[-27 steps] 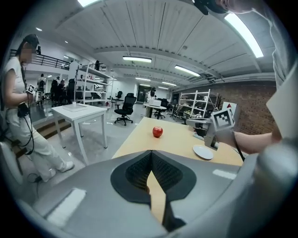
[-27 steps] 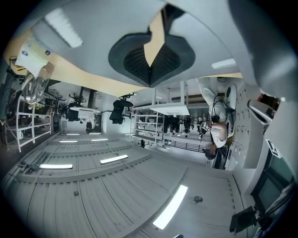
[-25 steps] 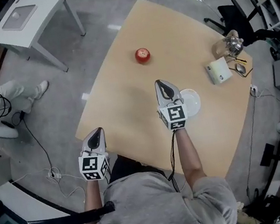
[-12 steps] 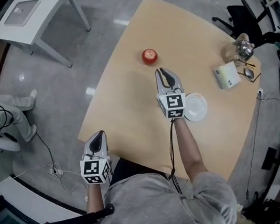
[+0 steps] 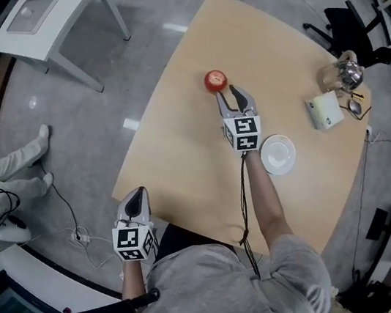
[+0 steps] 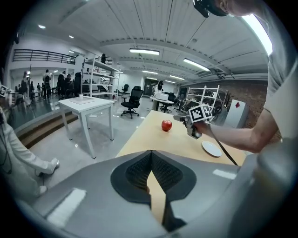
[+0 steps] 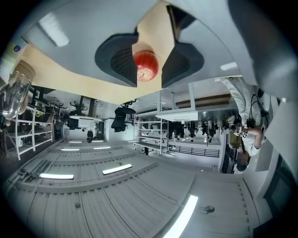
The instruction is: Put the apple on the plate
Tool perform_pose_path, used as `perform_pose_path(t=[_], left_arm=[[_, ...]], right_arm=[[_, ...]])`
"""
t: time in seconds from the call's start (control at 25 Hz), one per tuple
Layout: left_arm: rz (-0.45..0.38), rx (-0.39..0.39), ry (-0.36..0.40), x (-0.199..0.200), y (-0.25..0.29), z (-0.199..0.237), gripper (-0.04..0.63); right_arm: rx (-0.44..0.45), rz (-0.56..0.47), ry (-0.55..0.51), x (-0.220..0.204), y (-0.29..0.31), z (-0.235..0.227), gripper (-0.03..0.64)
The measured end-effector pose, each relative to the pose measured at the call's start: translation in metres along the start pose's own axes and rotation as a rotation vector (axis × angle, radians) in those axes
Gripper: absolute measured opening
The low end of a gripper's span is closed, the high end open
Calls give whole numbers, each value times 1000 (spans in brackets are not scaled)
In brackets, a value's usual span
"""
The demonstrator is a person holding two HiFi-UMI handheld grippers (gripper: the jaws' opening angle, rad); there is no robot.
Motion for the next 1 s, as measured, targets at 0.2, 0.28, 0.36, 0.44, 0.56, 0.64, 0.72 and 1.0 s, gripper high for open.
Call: perform_pose_path(t=[0.2, 0.28, 0.36, 0.44, 0.56, 0.64, 0.72, 1.0], left_arm=[[15, 16, -6, -1, 5, 4, 20], [17, 20, -5, 0, 8, 5, 20], [21, 24, -8, 0, 10, 6, 20], [27, 29, -10, -1, 12, 7, 20], [34, 39, -14, -2, 13, 9, 20], [37, 44, -18, -2, 15, 11, 20], [41, 50, -20, -1, 18, 13, 20], [56, 60, -25, -2, 25, 16, 20]], right_arm=[[26, 37, 1, -12, 22, 1, 225], [35, 48, 0, -16, 30, 2, 247], [42, 59, -5, -20, 37, 2, 271], [46, 70, -8, -23, 44, 2, 299], [53, 90, -4, -29, 52, 3, 339], [60, 101, -7, -34, 57, 3, 360], [66, 110, -13, -38, 63, 4, 379], [68, 131, 4, -48, 79, 5, 434]])
Point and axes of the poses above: the fingertips, and each gripper's own axes: y forward along the fingers, z to its left, x out of its top, the point moved 5 cm from there along -y, backward along the fingers, and after that the axes turned 14 degrees about -y, right-handed, at the moved point
